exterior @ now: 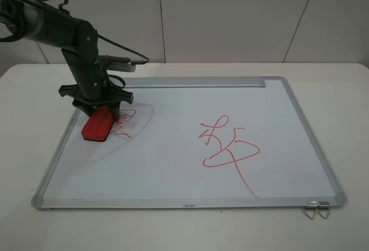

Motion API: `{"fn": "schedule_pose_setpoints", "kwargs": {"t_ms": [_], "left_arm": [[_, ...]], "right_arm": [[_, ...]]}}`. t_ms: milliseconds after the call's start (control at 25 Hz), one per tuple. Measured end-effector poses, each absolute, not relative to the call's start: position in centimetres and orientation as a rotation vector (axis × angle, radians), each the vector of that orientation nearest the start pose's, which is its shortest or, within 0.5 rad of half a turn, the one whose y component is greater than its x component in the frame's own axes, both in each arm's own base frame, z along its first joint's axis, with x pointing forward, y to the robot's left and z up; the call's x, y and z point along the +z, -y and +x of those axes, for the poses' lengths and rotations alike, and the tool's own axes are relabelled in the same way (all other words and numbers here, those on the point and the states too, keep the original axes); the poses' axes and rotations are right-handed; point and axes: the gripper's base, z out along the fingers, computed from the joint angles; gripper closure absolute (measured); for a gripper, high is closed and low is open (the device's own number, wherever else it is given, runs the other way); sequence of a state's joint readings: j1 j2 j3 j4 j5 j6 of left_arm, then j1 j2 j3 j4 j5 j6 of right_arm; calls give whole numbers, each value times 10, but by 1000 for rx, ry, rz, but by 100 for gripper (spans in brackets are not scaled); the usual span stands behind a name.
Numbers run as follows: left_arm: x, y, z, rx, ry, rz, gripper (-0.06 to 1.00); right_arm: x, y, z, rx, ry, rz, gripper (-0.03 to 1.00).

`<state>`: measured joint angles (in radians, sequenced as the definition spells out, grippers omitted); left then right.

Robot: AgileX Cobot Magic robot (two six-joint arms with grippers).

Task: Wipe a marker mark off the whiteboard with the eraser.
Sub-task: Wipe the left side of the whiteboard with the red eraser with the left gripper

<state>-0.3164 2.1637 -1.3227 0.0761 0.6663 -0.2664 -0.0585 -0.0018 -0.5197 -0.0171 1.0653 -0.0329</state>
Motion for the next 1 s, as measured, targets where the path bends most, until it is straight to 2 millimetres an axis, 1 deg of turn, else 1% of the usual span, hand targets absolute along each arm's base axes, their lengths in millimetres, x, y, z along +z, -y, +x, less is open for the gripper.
{"fn": "schedule_pose_setpoints", "kwargs": {"t_ms": [120, 160, 200, 320, 440, 480, 560, 760, 840, 1000], "left_arm": [[89, 143, 386, -17, -2930, 231, 37], [87, 155, 385, -34, -2911, 265, 37], [87, 176, 385, -72, -2871, 315, 37], [84, 209, 381, -118, -2830, 398, 37], [83, 231, 377, -139, -2808, 471, 37], [83, 235, 376, -147, -2806, 482, 37], [83, 241, 374, -165, -2804, 485, 37], [87, 240, 373, -159, -2804, 491, 37], [89, 232, 370, -142, -2824, 480, 37], [91, 203, 366, -104, -2872, 405, 37]], "right_arm": [[282, 1, -8, -78, -2028, 27, 26], [282, 1, -8, -78, -2028, 27, 26], [282, 1, -8, -78, -2028, 27, 26], [282, 1, -8, -78, -2028, 27, 26], [282, 1, -8, -78, -2028, 27, 26], [282, 1, -8, -78, -2028, 27, 26], [282, 1, -8, -78, -2028, 27, 26], [282, 1, -8, -78, -2028, 27, 26], [282, 1, -8, -78, -2028, 27, 26], [282, 1, -8, -78, -2028, 27, 26]]}}
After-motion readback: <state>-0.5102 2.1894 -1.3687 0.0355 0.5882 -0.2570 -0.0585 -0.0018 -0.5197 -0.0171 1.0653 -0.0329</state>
